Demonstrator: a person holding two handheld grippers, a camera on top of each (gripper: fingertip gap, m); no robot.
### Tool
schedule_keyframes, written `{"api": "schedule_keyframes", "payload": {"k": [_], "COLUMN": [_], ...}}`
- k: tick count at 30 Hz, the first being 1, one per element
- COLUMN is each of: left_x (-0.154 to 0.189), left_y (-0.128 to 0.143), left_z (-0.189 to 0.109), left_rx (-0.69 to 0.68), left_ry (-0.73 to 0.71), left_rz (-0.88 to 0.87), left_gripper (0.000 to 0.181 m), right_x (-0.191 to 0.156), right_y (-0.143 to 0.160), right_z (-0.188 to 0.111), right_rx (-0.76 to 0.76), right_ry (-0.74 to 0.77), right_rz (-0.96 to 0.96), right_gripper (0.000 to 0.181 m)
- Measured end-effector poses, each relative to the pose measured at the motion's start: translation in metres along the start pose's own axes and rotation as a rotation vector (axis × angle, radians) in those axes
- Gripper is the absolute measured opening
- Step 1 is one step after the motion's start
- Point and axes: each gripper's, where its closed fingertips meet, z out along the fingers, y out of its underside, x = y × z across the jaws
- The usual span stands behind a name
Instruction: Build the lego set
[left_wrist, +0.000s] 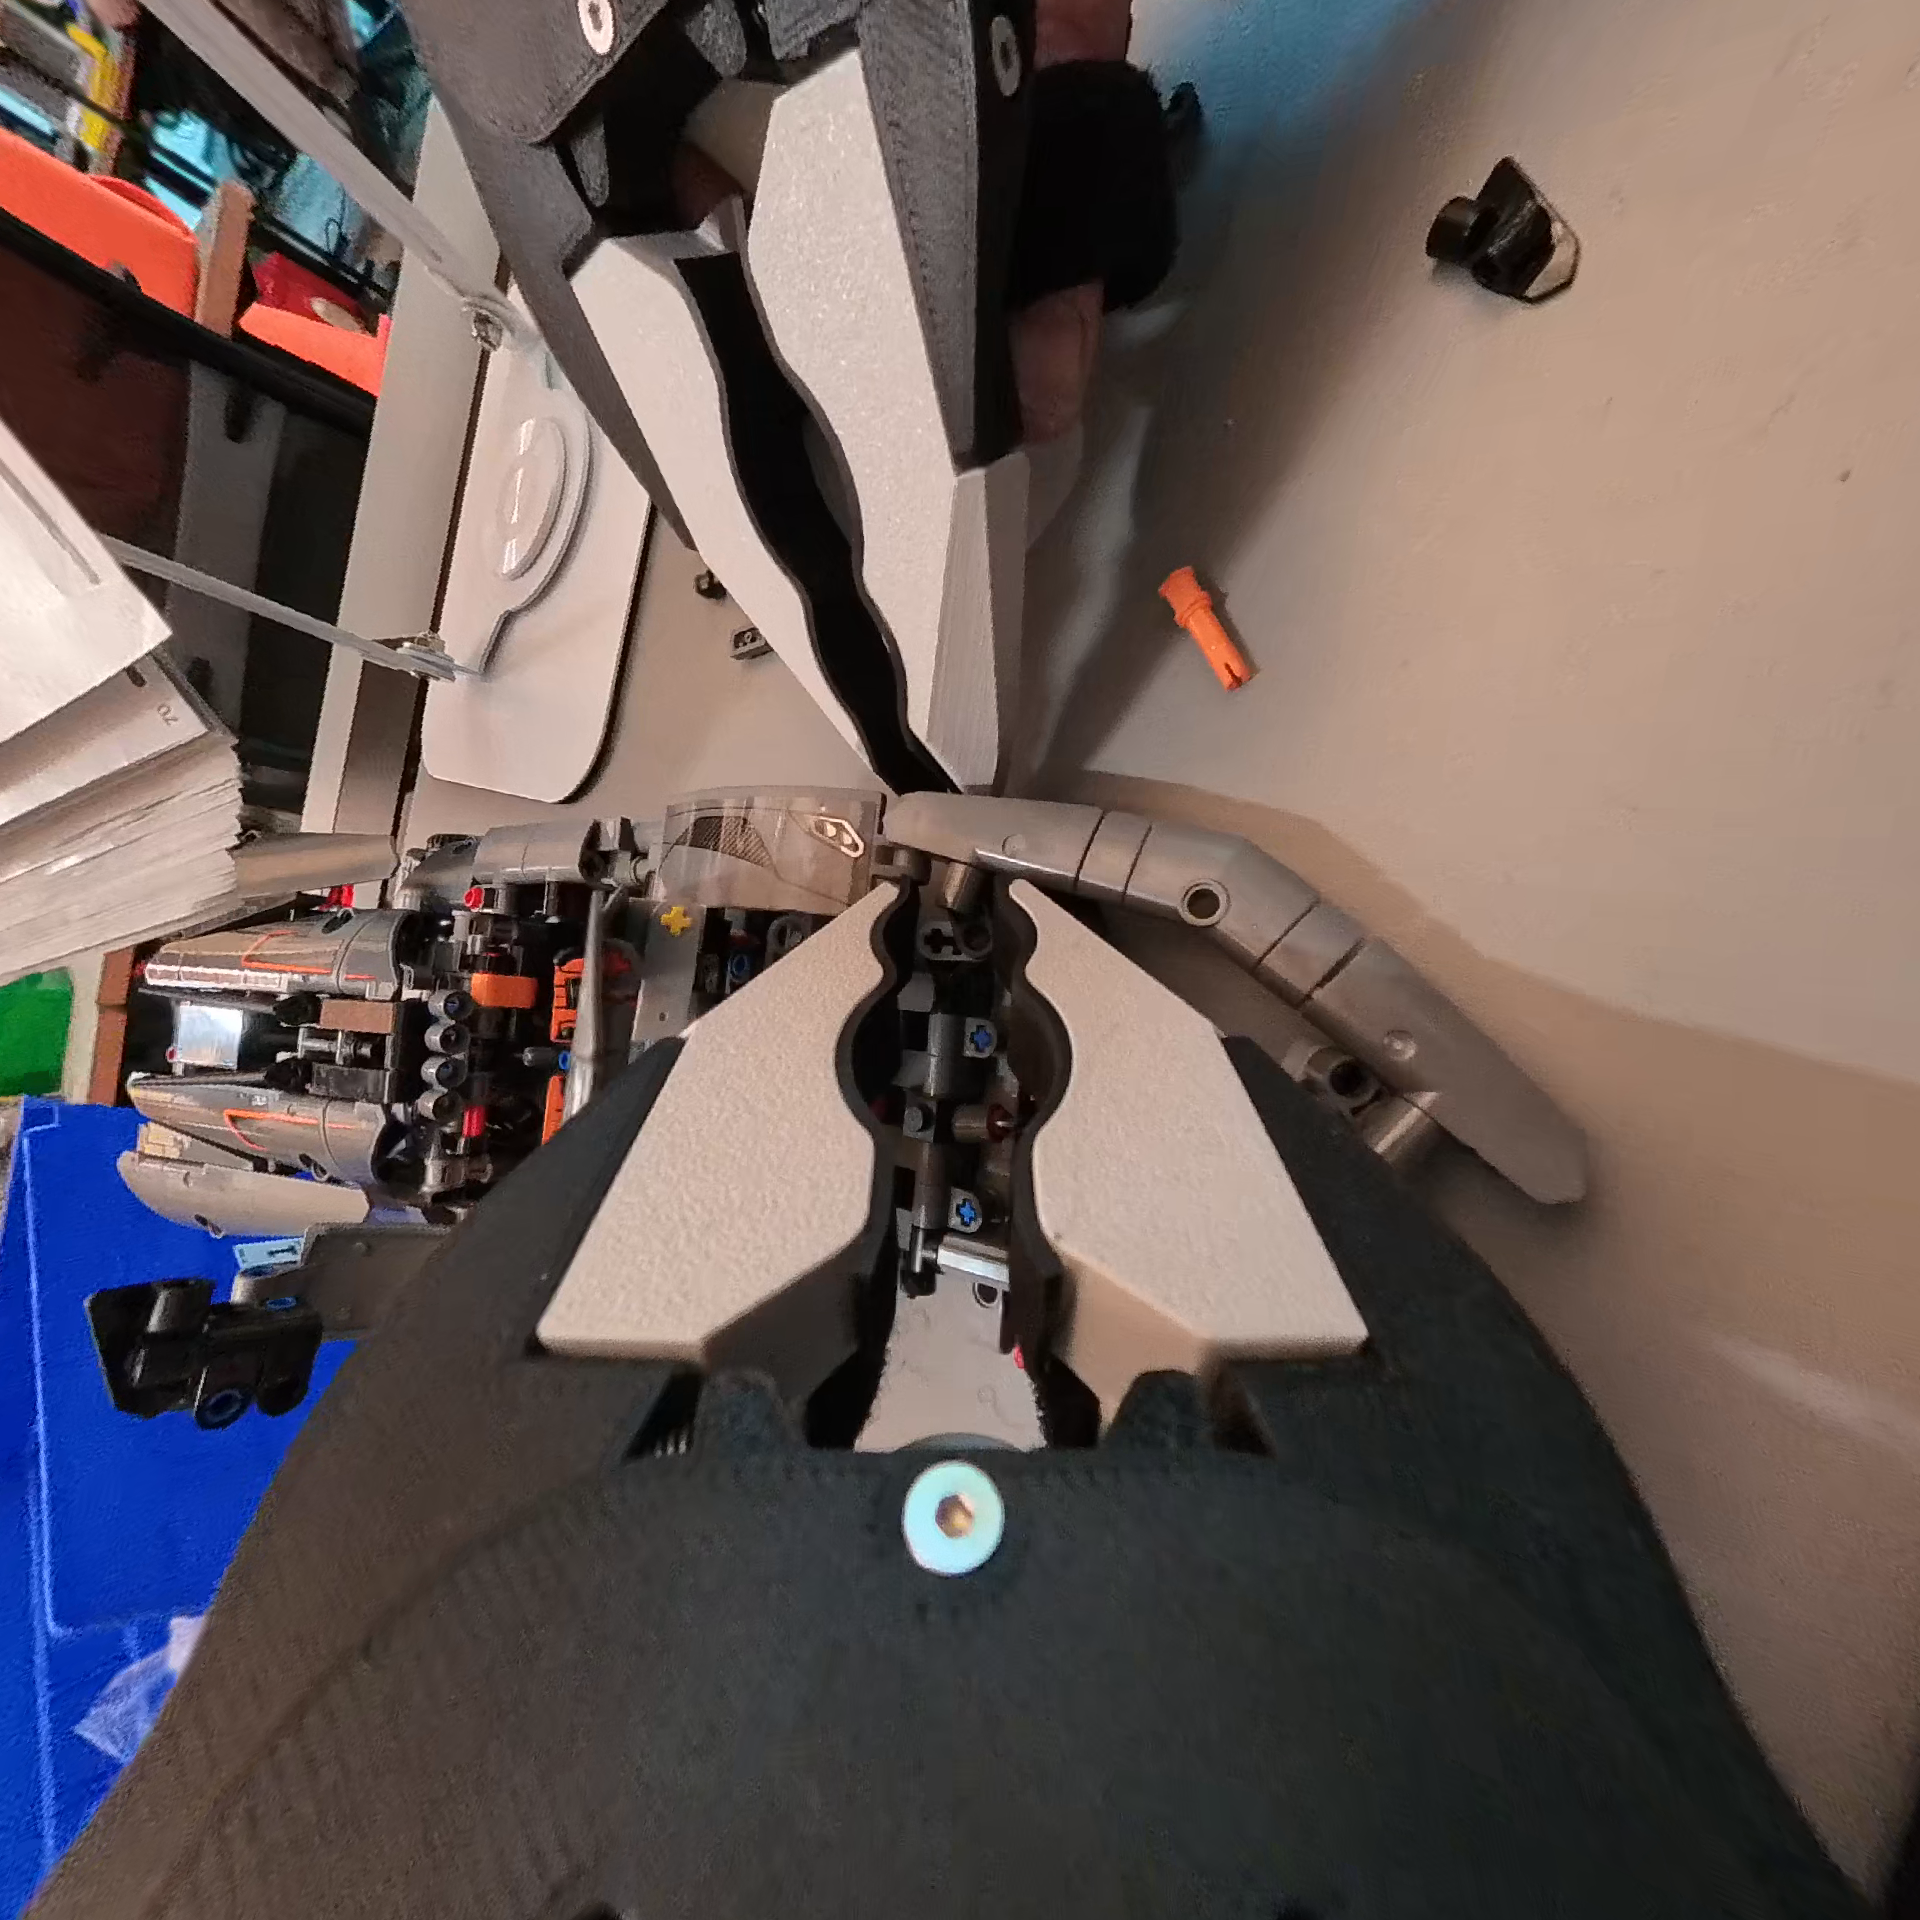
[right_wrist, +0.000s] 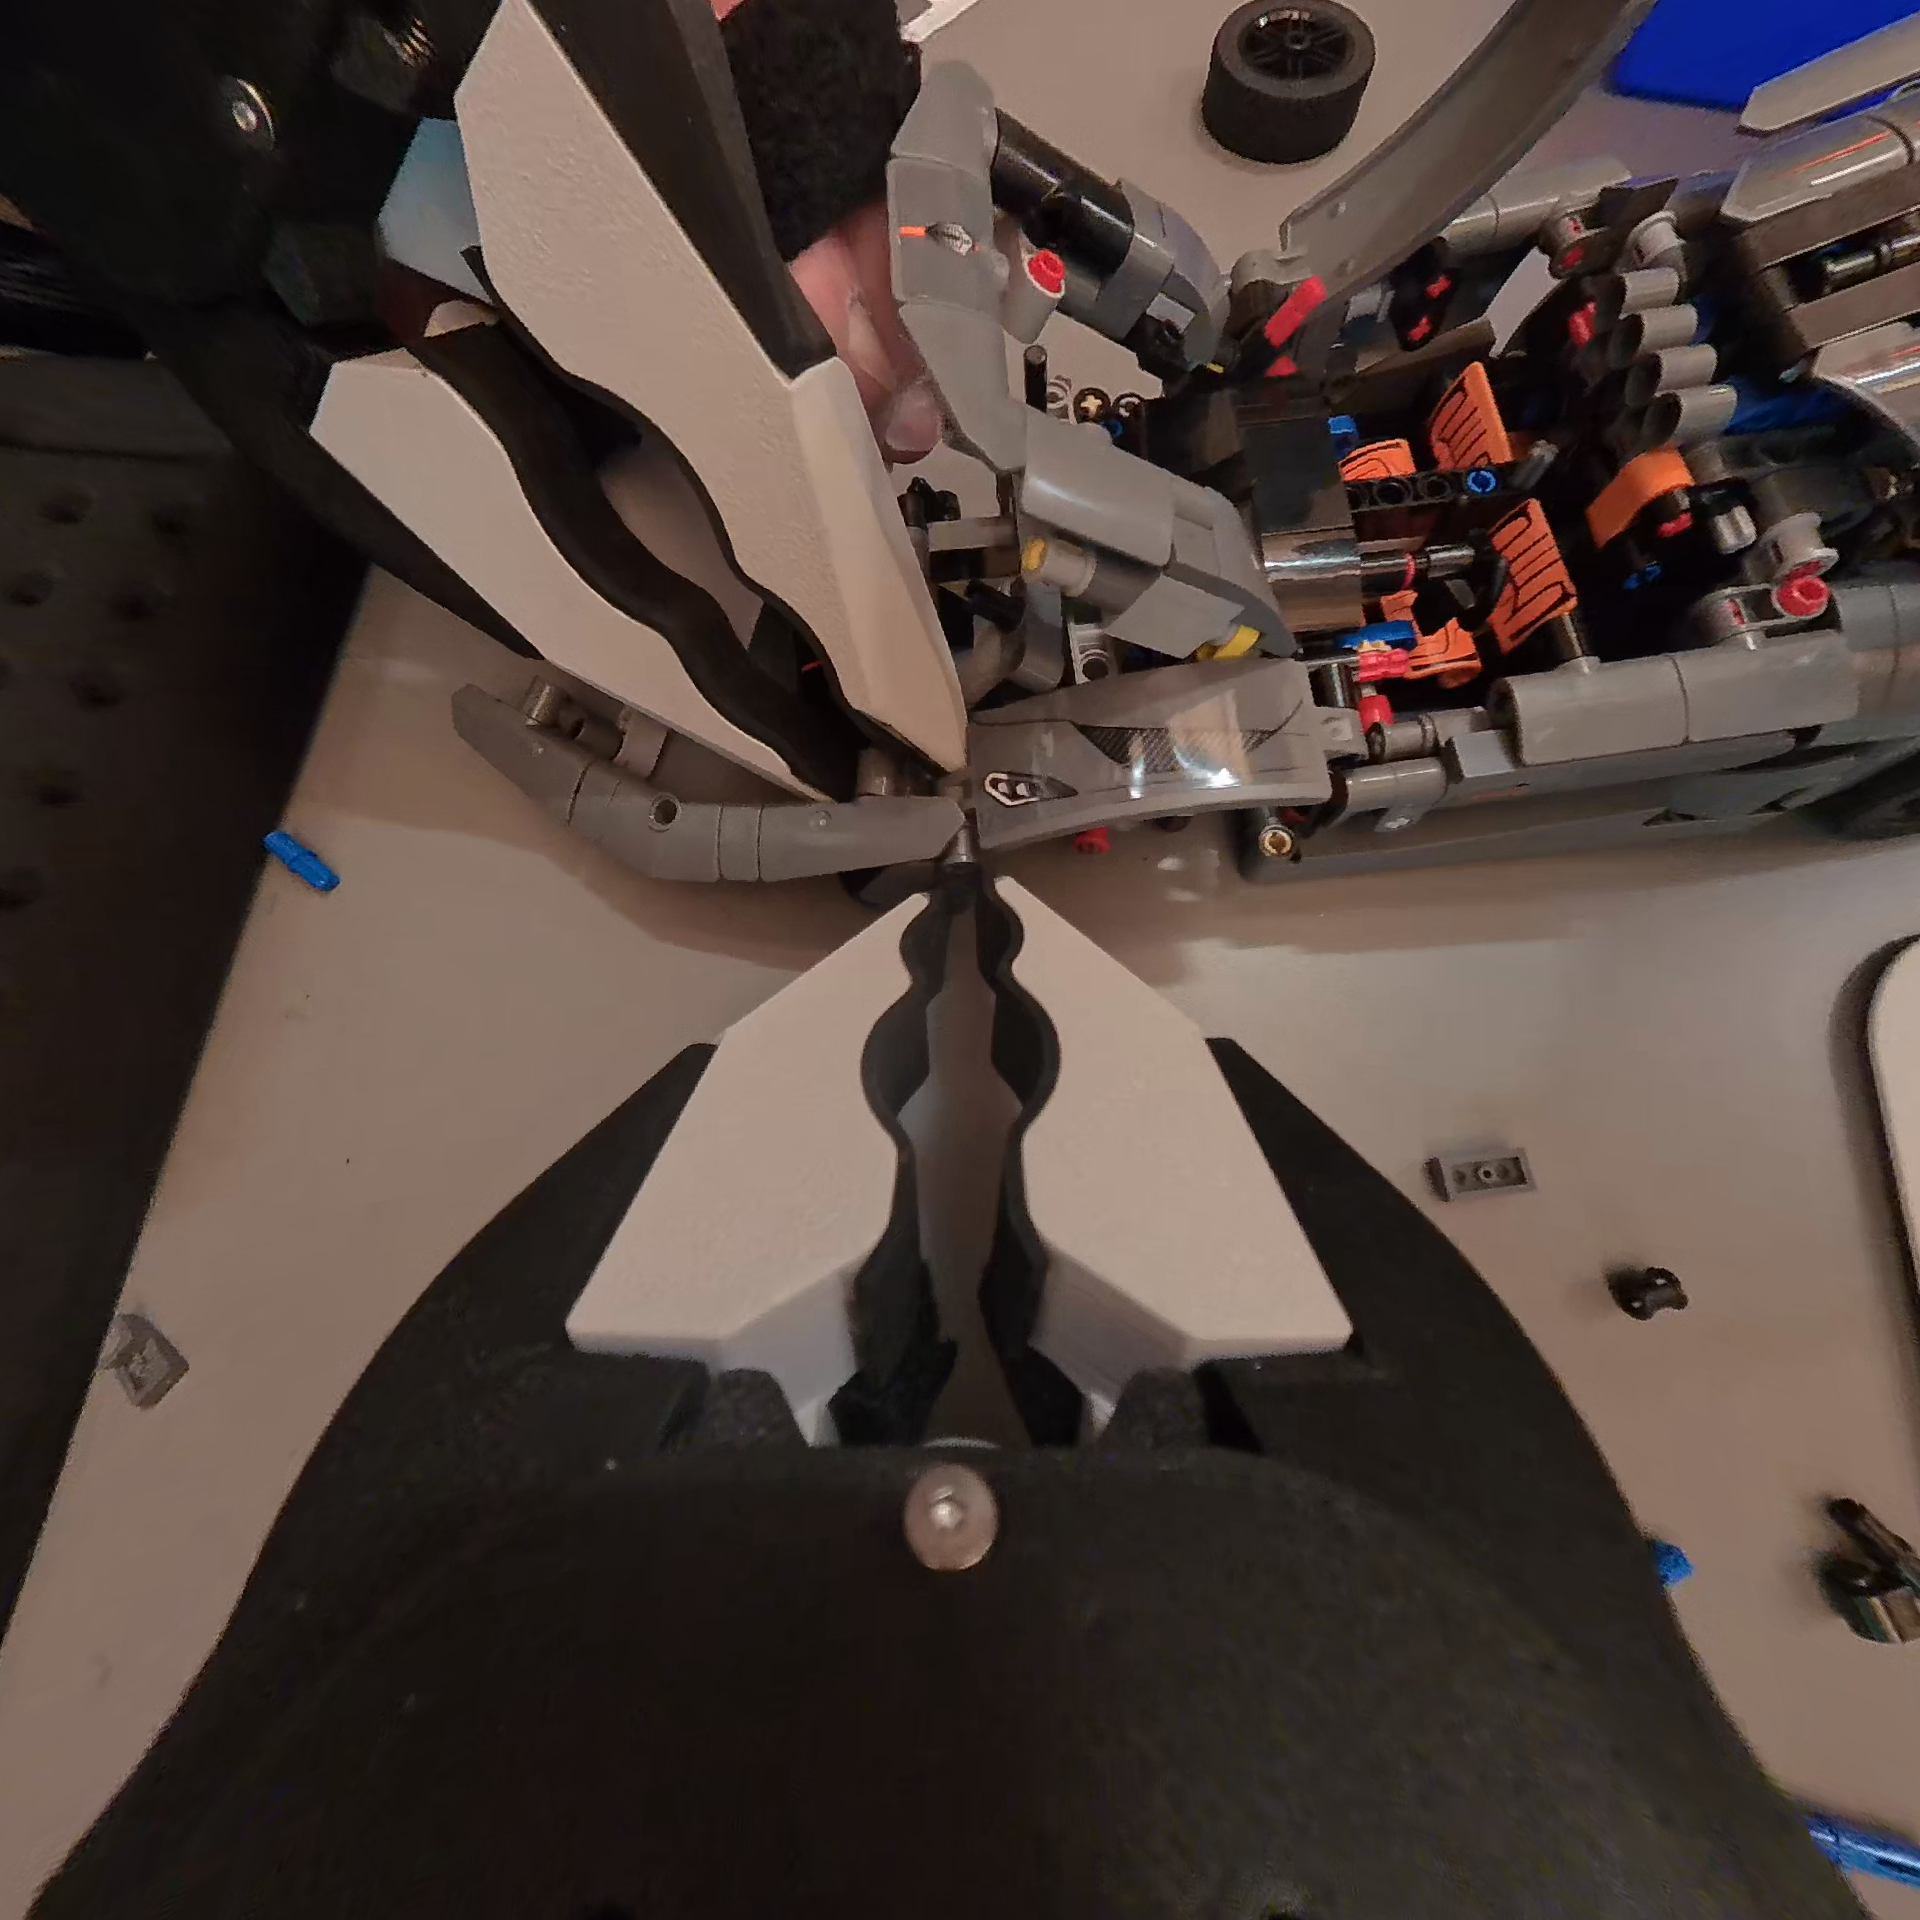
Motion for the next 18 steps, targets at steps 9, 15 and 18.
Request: {"api": "schedule_keyframes", "payload": {"k": [9, 15, 18], "left_x": [-0.0040, -0.0046, -0.0043], "left_y": [0.0046, 0.0035, 0.0024], "left_z": [-0.0020, -0.0016, -0.0015], "left_rx": [-0.014, -0.005, -0.007], "left_ry": [-0.095, -0.093, -0.099], "left_rz": [-0.040, -0.050, -0.024], "left_gripper": [0.012, 0.011, 0.011], "right_x": [0.0012, 0.0013, 0.0011], "right_y": [-0.0015, -0.0019, -0.0017], "right_z": [0.0018, 0.0021, 0.0020], "right_rx": [0.011, 0.006, 0.006], "right_ry": [0.019, 0.031, 0.030], "right_rz": [-0.012, -0.016, -0.016], "right_gripper": [0.002, 0.001, 0.001]}}
